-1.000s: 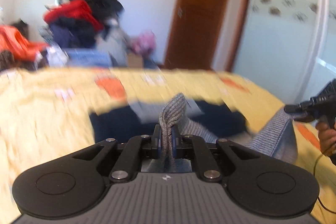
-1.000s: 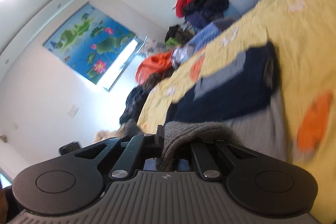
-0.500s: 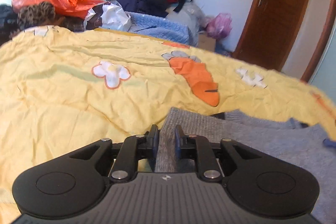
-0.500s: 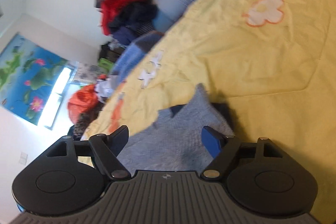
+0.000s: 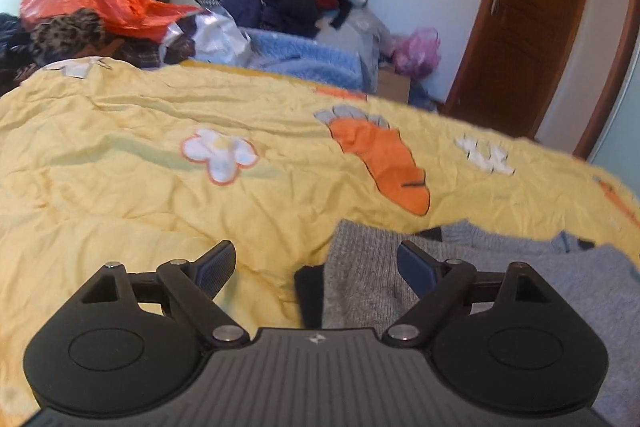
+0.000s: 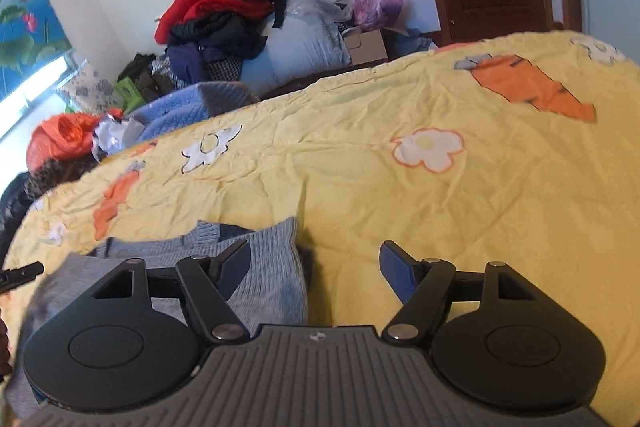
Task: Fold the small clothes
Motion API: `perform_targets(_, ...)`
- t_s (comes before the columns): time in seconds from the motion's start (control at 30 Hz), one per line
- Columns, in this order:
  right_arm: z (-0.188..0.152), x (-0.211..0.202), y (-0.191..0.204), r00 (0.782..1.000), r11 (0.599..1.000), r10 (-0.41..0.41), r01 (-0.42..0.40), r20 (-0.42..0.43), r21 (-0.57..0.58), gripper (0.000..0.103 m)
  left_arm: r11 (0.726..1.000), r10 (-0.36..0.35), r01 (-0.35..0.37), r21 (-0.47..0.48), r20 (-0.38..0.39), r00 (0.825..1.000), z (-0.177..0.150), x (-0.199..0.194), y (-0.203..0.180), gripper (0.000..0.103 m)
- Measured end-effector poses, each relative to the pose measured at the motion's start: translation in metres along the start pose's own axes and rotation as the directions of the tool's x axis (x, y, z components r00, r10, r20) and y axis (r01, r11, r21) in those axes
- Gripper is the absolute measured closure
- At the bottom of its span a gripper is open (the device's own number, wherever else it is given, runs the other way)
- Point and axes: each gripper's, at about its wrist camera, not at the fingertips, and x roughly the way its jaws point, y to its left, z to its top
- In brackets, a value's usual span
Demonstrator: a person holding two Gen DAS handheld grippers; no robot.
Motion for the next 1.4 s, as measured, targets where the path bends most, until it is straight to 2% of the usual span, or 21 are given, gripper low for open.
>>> perform_targets(0.17,0.008,0.044,0.019,0.996,0.996,-0.028,0.021,-0.082,-0.081,0.042,0.998,0.016,-0.011,0.066,-0.076,0.997,0.002,0.032,-0.013,0.022)
perform_targets(0.2,0.008,0.049,0.021,0.996,0.996,-0.019,0.011,-0.091,-0.086,0.053,0.997,0.007,-0.002,0.072,-0.065,0.998,0.003,0.033,-0.013,0.033)
perform_targets(0.23,0.008,0.053,0.023,0.995,0.995,0.006,-0.015,-0.098,-0.094,0.072,0.996,-0.016,0.021,0.082,-0.061,0.998,0.004,0.032,-0.014,0.063)
perform_targets(0.3,0.006,0.057,0.030,0.994,0.991,0.041,-0.054,-0.105,-0.122,0.087,0.992,-0.021,0.027,0.121,-0.048,0.999,0.007,0.031,-0.018,0.098)
perform_targets(0.4,0.011,0.052,0.033,0.999,0.988,0.037,-0.039,-0.017,-0.152,0.090,0.971,0.025,-0.025,0.237,0.000,1.000,0.008,0.028,-0.032,0.099)
perform_targets(0.53,0.027,0.047,0.023,0.996,0.996,0.055,-0.051,0.064,-0.071,0.091,0.975,0.087,-0.104,0.197,0.090,0.992,0.020,0.024,-0.027,0.099)
perform_targets(0.6,0.030,0.050,0.023,0.995,0.997,0.039,-0.034,0.086,-0.064,0.091,0.983,0.117,-0.126,0.133,0.069,0.991,0.025,0.033,-0.016,0.099)
perform_targets(0.67,0.029,0.065,0.015,0.999,1.000,-0.002,0.003,0.046,-0.015,0.091,0.971,0.185,-0.183,0.155,0.003,0.983,0.017,0.054,-0.013,0.099)
perform_targets(0.73,0.019,0.081,0.011,0.999,0.999,-0.038,0.038,-0.013,0.020,0.089,0.954,0.200,-0.206,0.217,0.048,0.979,0.010,0.049,-0.021,0.096)
perform_targets(0.77,0.015,0.077,0.012,0.999,0.999,-0.034,0.034,0.016,0.029,0.081,0.954,0.198,-0.206,0.217,0.061,0.978,0.010,0.043,-0.022,0.095)
perform_targets(0.8,0.014,0.072,0.012,0.999,0.998,-0.035,0.034,0.020,0.052,0.065,0.955,0.192,-0.204,0.214,0.077,0.978,0.011,0.034,-0.021,0.093)
perform_targets(0.83,0.015,0.064,0.010,0.999,0.996,-0.045,0.043,0.016,0.082,0.041,0.953,0.201,-0.218,0.208,0.100,0.974,0.012,0.023,-0.019,0.093)
perform_targets(0.9,0.009,0.035,0.008,0.997,0.992,-0.047,0.039,0.061,0.117,0.027,0.946,0.240,-0.270,0.180,0.173,0.955,0.009,-0.009,-0.013,0.090)
perform_targets(0.97,-0.005,-0.008,0.005,0.991,0.996,-0.005,-0.007,0.134,0.094,0.028,0.963,0.230,-0.256,0.090,0.230,0.946,-0.001,-0.052,0.001,0.077)
perform_targets(1.03,-0.026,-0.052,-0.002,0.986,0.992,0.045,-0.064,0.163,0.112,0.027,0.988,0.153,-0.148,-0.039,0.235,0.960,-0.021,-0.094,0.019,0.035)
perform_targets(1.07,-0.042,-0.072,-0.007,0.983,0.985,0.074,-0.098,0.171,0.139,0.027,0.990,0.108,-0.082,-0.118,0.232,0.967,-0.035,-0.114,0.028,0.026)
perform_targets(1.1,-0.059,-0.091,-0.013,0.981,0.977,0.098,-0.127,0.165,0.170,0.027,0.980,0.062,-0.014,-0.200,0.235,0.970,-0.052,-0.131,0.037,0.019)
perform_targets(1.17,-0.097,-0.122,-0.025,0.980,0.953,0.124,-0.162,0.158,0.257,0.026,0.929,-0.028,0.105,-0.355,0.215,0.976,-0.090,-0.156,0.051,0.019)
perform_targets(1.27,-0.152,-0.147,-0.043,0.984,0.885,0.124,-0.166,0.125,0.435,0.026,0.802,-0.111,0.184,-0.568,0.160,0.981,-0.142,-0.170,0.064,0.019)
perform_targets(1.33,-0.176,-0.151,-0.041,0.980,0.864,0.150,-0.193,0.128,0.465,0.029,0.722,-0.154,0.219,-0.656,0.156,0.976,-0.165,-0.169,0.066,0.020)
perform_targets(1.4,-0.182,-0.149,-0.026,0.982,0.884,0.127,-0.176,0.140,0.433,0.027,0.713,-0.129,0.228,-0.663,0.196,0.972,-0.171,-0.173,0.056,0.019)
